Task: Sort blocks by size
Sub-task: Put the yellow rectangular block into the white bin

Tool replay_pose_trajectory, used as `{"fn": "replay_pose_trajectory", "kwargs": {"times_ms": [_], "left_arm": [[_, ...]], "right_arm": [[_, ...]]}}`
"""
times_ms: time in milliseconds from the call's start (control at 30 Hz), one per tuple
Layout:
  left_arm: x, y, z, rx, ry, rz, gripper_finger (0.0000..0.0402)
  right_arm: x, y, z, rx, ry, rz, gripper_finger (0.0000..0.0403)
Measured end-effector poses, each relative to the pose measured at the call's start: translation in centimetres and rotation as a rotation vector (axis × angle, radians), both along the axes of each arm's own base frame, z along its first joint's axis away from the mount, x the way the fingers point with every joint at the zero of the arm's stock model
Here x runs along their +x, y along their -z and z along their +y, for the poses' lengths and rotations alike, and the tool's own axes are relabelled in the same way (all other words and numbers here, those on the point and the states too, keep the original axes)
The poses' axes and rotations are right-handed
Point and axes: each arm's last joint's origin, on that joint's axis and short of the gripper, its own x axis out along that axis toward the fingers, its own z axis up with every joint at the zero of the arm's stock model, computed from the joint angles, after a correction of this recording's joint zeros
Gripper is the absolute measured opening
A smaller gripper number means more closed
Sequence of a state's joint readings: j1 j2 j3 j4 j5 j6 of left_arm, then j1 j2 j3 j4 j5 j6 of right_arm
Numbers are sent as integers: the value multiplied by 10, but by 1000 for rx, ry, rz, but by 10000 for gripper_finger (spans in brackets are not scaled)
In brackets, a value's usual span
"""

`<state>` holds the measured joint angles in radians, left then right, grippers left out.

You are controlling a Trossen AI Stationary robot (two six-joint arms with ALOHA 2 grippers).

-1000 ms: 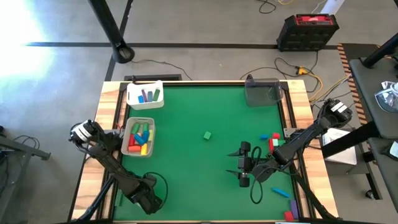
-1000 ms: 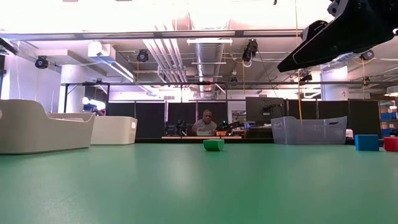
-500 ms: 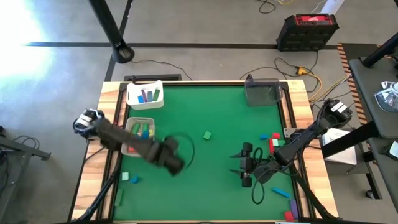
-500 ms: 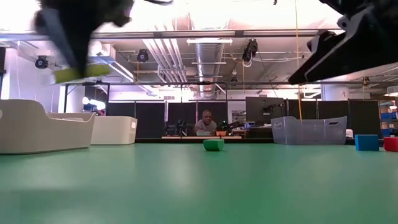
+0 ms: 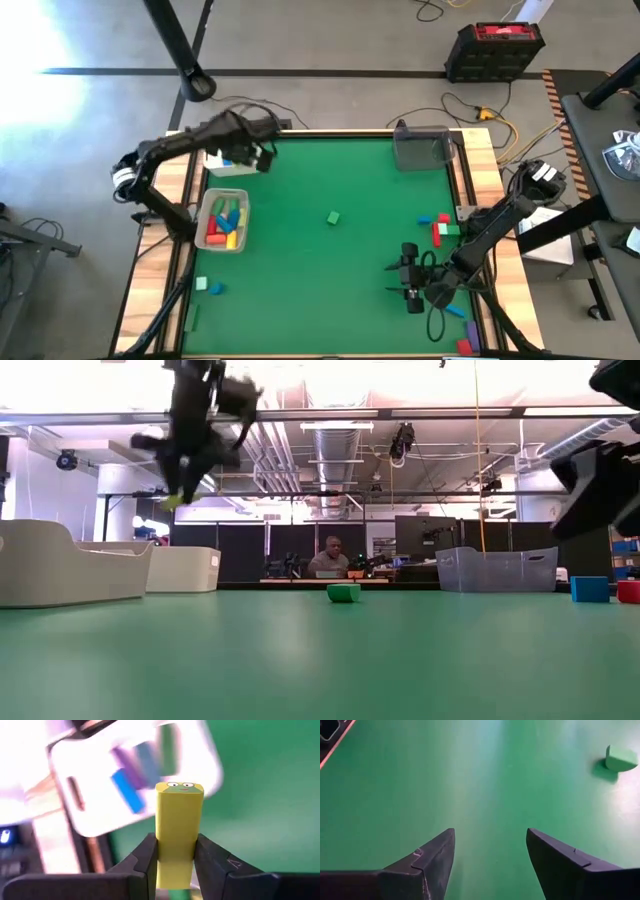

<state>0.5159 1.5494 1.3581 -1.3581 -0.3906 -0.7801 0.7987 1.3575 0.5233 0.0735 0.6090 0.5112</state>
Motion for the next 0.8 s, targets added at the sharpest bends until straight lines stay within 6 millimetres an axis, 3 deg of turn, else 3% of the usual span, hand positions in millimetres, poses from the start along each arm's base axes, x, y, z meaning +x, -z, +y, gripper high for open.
{"fn": "replay_pose_trajectory", "kwargs": {"times_ms": [167,333,567,800], "left_arm": [[-34,29,55,-46,-142,-63,80],[-51,50,90,-66,-217,-172,80],[-59,82,118,-161,-271,-137,80],[-61,110,133,-241,-303,-112,84]], "right_arm": [[-5,3,1,10,15,31,248],[-9,6,-3,8,60,81,258],[-8,3,-7,-6,87,73,271],[-8,3,-9,-11,97,80,280]]}}
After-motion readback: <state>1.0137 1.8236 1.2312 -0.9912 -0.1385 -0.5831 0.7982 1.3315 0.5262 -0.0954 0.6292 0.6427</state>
